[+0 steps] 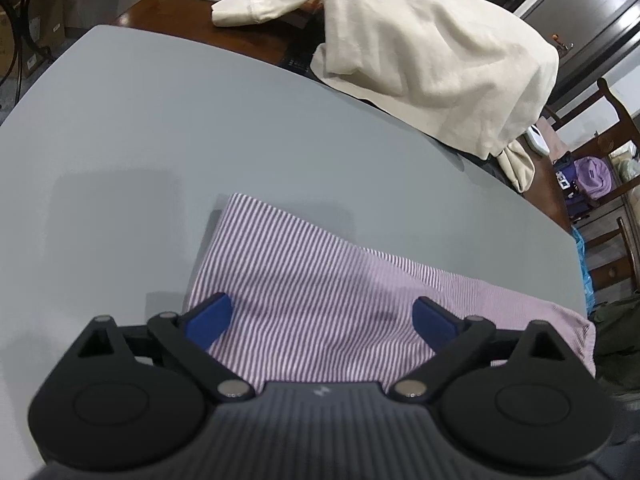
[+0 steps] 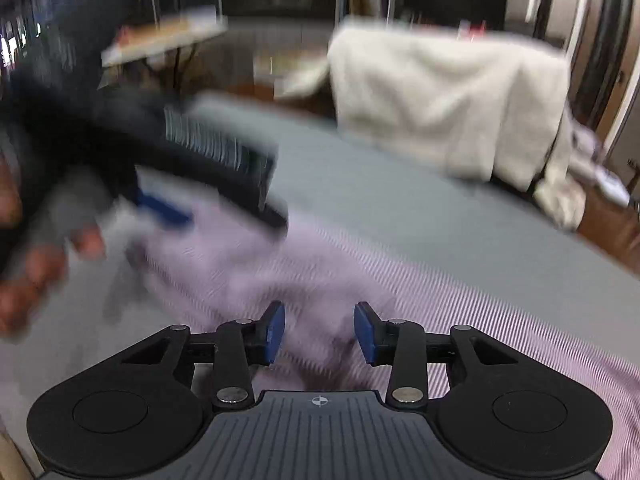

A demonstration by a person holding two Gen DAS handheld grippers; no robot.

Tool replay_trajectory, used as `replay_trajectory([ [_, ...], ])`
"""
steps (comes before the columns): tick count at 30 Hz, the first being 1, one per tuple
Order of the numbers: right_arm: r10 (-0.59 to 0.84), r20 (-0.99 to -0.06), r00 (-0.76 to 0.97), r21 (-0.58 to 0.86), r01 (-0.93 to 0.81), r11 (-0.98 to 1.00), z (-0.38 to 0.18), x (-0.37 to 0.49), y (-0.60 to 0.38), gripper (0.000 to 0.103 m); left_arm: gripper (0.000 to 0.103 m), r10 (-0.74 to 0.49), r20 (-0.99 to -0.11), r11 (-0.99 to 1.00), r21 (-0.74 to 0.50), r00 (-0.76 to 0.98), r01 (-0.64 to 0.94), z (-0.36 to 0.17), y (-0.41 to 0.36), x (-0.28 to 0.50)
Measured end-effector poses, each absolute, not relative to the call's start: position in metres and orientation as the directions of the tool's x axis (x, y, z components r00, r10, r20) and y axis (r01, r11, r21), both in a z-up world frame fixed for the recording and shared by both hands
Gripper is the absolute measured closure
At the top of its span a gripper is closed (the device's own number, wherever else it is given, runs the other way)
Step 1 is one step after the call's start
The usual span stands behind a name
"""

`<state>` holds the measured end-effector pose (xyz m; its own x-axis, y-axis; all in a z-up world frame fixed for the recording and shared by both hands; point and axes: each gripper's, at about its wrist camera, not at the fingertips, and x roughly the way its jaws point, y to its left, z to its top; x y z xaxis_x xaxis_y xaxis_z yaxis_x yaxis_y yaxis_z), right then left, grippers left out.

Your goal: Fold clothes

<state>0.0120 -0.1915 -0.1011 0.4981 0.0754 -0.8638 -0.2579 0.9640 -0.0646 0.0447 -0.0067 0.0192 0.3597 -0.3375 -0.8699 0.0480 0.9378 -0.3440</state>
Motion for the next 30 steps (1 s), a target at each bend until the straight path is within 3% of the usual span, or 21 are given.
replay_trajectory([
  [3, 0.086, -0.878, 0.47, -0.011, -0.2, 0.98, -0.081, -0.007, -0.203, 0.063, 0.004, -0.32, -0.875, 0.944, -0.327, 0.364, 0.045, 0.021, -0.008, 0.04],
  [6, 0.048, -0.853, 0.519, -0.073, -0.211, 0.975, -0.058, -0.038, -0.21, 0.063, 0.005, -0.304, -0.872, 0.944, -0.329, 0.382, 0.001, 0.029, -0.011, 0.024],
  [11, 0.005, -0.901, 0.434, -0.073, -0.162, 0.984, -0.064, -0.067, -0.24, 0.06, 0.005, -0.294, -0.883, 0.953, -0.302, 0.365, 0.039, 0.03, -0.037, 0.001],
  [14, 0.003, -0.879, 0.477, -0.068, -0.13, 0.989, -0.044, -0.088, -0.249, 0.06, 0.005, -0.268, -0.891, 0.962, -0.267, 0.367, 0.054, 0.027, -0.054, -0.013],
  [20, -0.008, -0.886, 0.464, -0.042, -0.062, 0.997, -0.021, -0.127, -0.283, 0.058, 0.003, -0.148, -0.901, 0.983, -0.088, 0.407, 0.162, 0.021, -0.087, -0.032],
  [25, -0.037, -0.861, 0.507, -0.039, 0.007, 0.999, 0.007, -0.16, -0.303, 0.058, 0.006, -0.189, -0.885, 0.982, -0.173, 0.425, 0.075, 0.041, -0.083, -0.049],
  [30, -0.045, -0.881, 0.471, -0.051, -0.001, 0.999, 0.004, -0.183, -0.324, 0.058, 0.006, -0.217, -0.88, 0.976, -0.188, 0.423, 0.111, 0.046, -0.102, -0.086],
])
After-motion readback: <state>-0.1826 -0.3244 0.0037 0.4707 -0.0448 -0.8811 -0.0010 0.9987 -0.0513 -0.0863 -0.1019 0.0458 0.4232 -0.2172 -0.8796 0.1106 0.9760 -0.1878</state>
